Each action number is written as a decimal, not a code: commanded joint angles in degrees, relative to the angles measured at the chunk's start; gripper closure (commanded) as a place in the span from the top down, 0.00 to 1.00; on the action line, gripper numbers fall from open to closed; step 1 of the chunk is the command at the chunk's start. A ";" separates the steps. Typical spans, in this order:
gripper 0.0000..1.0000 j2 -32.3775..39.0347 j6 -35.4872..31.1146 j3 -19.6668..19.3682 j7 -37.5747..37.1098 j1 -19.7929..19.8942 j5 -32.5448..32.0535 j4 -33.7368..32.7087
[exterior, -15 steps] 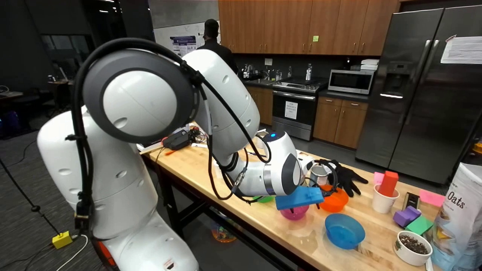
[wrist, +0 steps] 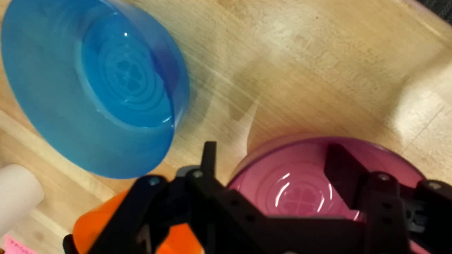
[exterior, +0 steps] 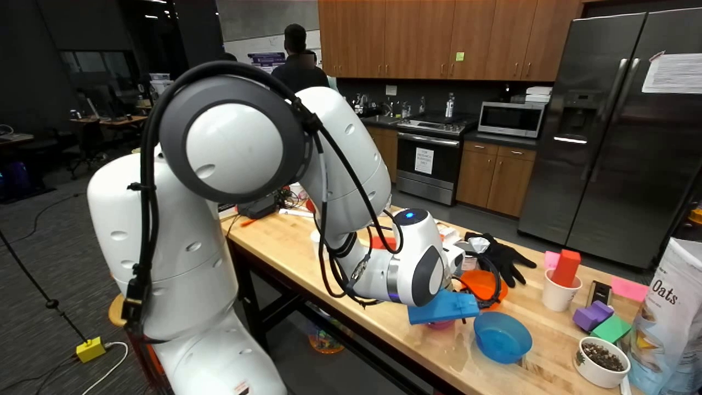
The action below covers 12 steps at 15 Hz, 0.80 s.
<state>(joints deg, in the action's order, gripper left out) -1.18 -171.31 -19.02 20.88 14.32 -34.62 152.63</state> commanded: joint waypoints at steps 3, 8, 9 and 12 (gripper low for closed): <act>0.33 0.06 -0.64 0.83 2.78 0.94 2.20 -0.33; 0.01 -0.50 -1.67 1.16 5.20 0.84 4.42 -0.13; 0.04 -0.98 -0.97 1.29 5.95 0.85 4.54 -0.34; 0.02 -2.47 0.27 1.25 8.81 0.81 5.28 -0.64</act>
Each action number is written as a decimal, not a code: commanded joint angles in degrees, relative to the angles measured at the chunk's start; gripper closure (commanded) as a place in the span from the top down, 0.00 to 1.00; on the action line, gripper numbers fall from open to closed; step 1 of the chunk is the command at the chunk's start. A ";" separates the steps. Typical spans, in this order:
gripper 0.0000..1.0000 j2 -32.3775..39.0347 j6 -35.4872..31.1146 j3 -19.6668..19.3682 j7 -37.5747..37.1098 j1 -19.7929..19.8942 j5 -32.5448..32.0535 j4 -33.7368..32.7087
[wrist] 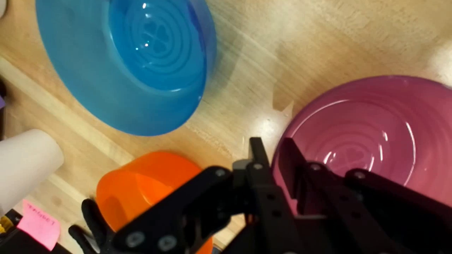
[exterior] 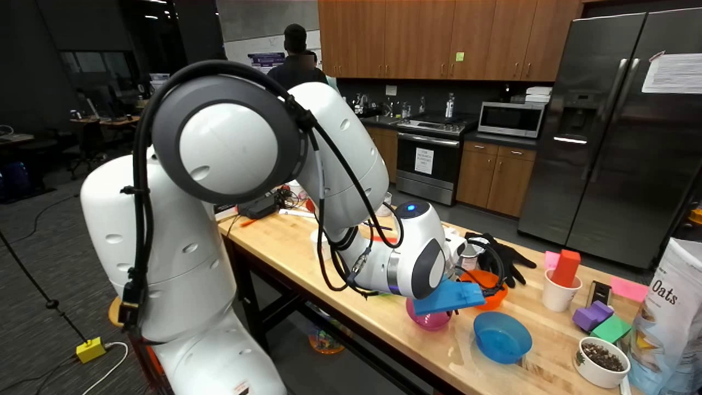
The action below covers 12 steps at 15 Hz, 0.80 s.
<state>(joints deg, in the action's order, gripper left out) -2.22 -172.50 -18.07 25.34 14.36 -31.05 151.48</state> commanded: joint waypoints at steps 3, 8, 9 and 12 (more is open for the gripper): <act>0.01 -3.37 2.08 -1.10 8.51 -0.46 3.70 0.51; 0.01 -7.25 4.21 -0.77 13.64 1.22 3.46 -0.54; 0.01 -8.10 5.91 -0.35 13.06 2.48 1.04 -1.43; 0.01 -11.22 10.30 0.65 12.35 4.59 -4.92 -3.88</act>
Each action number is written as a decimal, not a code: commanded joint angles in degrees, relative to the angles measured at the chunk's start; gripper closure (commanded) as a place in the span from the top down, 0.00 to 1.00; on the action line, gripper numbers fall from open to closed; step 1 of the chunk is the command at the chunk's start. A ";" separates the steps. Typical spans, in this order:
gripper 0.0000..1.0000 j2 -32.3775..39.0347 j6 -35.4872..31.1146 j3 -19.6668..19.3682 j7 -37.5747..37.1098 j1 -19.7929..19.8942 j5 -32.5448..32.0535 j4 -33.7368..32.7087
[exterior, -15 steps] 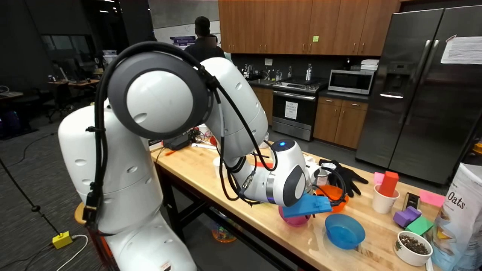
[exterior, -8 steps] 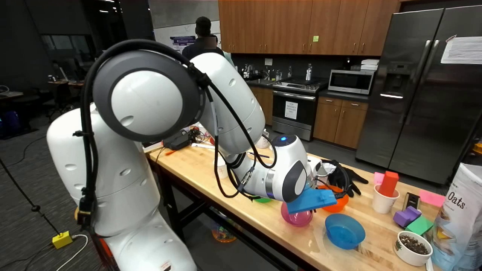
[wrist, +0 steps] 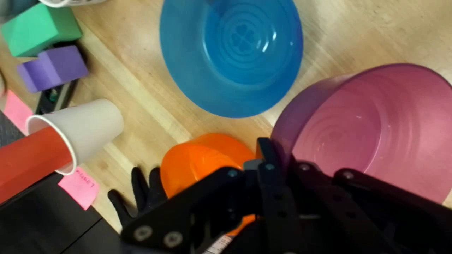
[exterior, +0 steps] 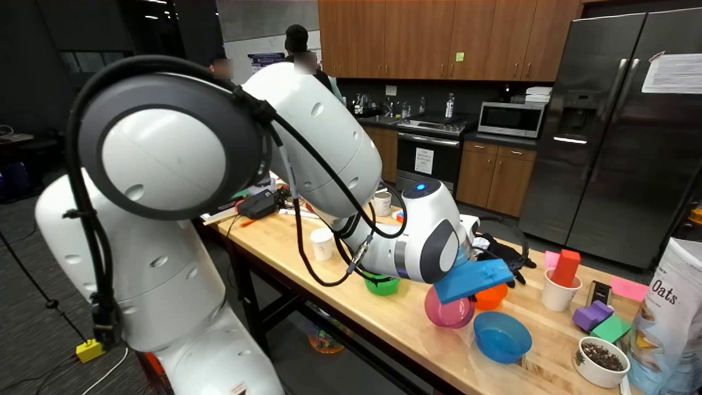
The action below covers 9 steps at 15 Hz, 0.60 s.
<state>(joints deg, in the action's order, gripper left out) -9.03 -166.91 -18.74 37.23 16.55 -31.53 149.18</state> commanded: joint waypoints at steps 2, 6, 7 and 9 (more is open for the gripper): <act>0.01 -6.24 6.75 1.29 2.08 2.08 -6.24 -3.12; 0.01 -6.08 7.38 1.37 7.34 -0.70 -5.37 -6.08; 0.01 -5.65 6.98 1.61 8.73 -1.41 -5.28 -6.63; 0.01 -5.53 5.83 2.95 9.62 -1.25 -8.30 -7.50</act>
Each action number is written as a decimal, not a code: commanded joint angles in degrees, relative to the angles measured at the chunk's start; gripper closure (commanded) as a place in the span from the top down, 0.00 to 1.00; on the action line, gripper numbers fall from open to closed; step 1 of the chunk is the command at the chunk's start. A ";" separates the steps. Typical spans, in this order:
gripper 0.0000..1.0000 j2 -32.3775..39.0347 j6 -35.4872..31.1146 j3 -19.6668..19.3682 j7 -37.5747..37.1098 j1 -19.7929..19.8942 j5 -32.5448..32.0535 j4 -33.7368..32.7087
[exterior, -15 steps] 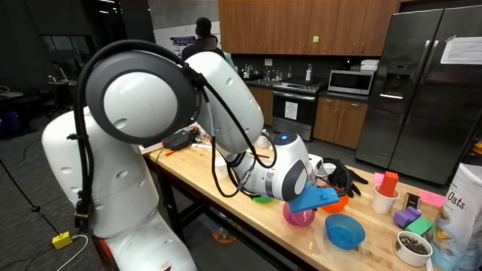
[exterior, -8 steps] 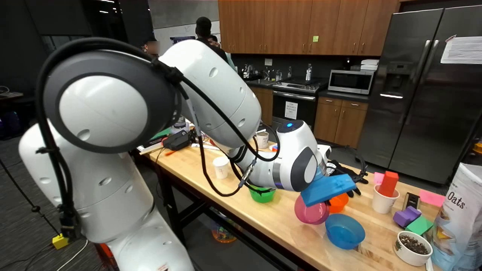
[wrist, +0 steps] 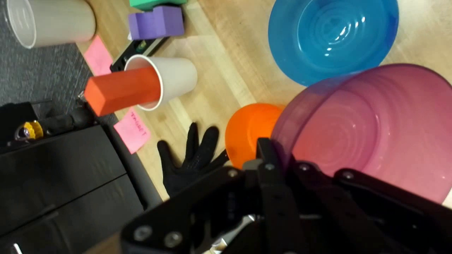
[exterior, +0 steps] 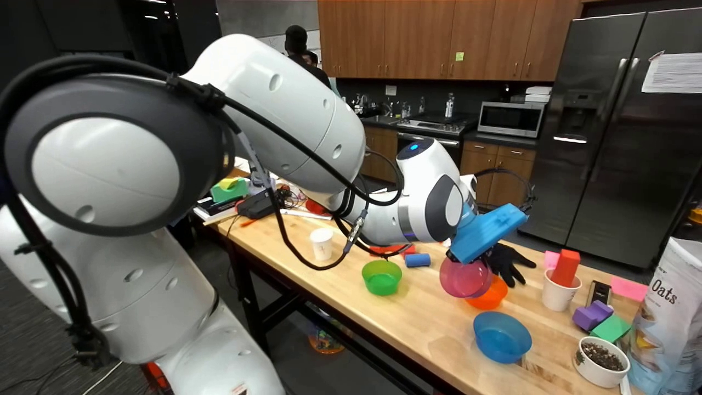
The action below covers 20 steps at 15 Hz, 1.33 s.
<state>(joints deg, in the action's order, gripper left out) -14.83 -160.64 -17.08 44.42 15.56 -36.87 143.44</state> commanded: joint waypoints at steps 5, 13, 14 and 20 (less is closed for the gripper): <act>0.01 -1.30 -5.61 2.98 -0.94 1.74 -15.00 -2.44; 0.01 -0.89 -6.21 1.97 -1.95 1.06 -17.25 -2.75; 0.01 -0.49 -6.58 1.98 -1.46 0.45 -16.94 -3.13; 0.01 5.31 -17.47 1.33 5.37 -5.56 -13.11 -7.19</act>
<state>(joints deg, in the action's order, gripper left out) -13.53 -172.33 -14.29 45.24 13.01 -53.01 138.92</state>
